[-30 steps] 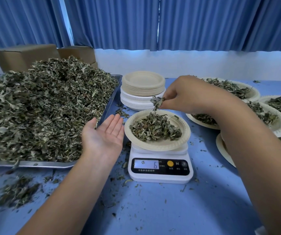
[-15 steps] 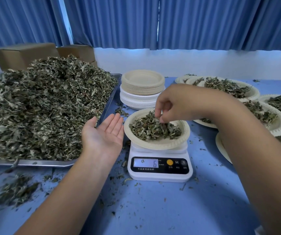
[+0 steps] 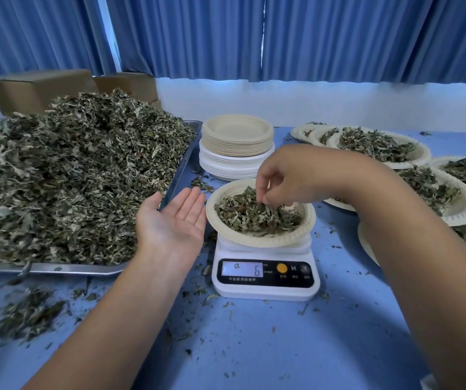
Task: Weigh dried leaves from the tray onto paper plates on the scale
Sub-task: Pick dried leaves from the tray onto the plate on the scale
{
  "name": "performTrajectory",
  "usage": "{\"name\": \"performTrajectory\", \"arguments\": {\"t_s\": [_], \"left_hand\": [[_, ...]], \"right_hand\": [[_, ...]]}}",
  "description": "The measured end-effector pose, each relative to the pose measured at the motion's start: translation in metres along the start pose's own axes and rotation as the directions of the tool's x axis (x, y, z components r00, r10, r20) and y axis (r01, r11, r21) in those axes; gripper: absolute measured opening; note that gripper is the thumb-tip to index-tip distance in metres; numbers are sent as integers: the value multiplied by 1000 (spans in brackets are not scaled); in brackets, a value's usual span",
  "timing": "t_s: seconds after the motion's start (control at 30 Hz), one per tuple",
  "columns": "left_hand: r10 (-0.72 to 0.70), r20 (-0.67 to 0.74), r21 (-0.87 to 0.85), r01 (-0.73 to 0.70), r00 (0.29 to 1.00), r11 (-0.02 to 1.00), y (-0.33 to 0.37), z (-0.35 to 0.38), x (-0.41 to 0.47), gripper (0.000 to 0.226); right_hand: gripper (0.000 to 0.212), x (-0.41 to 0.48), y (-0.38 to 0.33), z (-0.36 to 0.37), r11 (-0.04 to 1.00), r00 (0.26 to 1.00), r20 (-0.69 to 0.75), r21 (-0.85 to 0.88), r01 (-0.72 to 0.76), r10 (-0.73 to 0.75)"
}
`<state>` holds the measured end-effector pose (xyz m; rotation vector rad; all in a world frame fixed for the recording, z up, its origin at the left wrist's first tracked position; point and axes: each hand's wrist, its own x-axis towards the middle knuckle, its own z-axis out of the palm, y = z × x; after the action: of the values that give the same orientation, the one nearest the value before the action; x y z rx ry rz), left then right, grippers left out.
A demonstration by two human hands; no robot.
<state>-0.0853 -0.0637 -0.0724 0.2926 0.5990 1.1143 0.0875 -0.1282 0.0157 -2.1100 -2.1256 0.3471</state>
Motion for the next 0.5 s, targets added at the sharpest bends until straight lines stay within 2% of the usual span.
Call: {"name": "performTrajectory", "arguments": {"t_s": [0.5], "left_hand": [[2,-5,-2,-2,1000,1000,-2,1,-2,49]], "right_hand": [[13,4,-4,5,997,989,-136,51,60,-53]]}}
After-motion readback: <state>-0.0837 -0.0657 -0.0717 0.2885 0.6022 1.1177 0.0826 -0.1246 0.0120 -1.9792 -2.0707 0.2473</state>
